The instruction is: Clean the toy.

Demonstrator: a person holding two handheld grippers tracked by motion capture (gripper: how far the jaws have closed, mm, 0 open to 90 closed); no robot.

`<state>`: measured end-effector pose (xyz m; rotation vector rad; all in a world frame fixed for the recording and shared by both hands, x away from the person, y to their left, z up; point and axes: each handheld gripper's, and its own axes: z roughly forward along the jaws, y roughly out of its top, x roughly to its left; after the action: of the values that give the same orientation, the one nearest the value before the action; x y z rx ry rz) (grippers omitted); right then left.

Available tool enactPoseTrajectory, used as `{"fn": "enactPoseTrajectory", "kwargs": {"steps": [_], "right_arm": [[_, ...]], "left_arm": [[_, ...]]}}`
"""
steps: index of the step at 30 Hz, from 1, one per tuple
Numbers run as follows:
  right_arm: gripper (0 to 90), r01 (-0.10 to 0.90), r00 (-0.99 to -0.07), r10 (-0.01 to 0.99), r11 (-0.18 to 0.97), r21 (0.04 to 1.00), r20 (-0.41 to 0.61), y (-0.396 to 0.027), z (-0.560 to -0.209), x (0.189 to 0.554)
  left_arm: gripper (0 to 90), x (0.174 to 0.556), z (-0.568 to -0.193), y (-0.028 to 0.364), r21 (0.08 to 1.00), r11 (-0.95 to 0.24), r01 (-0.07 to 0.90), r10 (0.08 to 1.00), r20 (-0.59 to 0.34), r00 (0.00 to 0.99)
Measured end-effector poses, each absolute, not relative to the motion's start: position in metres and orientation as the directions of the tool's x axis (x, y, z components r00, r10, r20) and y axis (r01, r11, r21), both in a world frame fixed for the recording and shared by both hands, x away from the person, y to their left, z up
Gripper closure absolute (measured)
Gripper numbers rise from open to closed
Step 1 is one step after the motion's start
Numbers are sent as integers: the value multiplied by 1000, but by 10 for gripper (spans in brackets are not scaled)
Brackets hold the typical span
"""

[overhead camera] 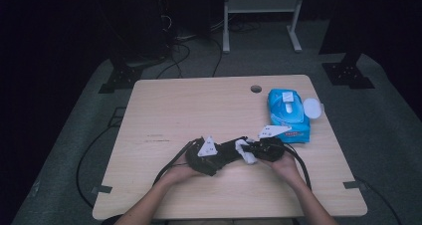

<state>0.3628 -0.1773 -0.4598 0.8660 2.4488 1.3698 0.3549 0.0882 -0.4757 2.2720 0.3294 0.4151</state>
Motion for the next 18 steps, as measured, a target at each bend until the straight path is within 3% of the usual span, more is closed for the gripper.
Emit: {"fn": "enactPoseTrajectory", "kwargs": {"steps": [5,13,17,18], "right_arm": [[829,440,-728,676,329,835,117,-184,-460,369],[828,374,-738,674,362,854,37,-162,-459,370],[827,391,-675,738,340,855,14,-175,-458,372],[827,416,-661,749,313,854,47,-180,-459,373]], "left_arm": [[236,354,-476,86,758,-643,109,376,189,907],[236,352,-478,83,741,-666,84,351,213,912],[236,352,-477,84,745,-662,86,350,205,914],[236,353,-477,84,747,-659,87,346,199,917]]}}
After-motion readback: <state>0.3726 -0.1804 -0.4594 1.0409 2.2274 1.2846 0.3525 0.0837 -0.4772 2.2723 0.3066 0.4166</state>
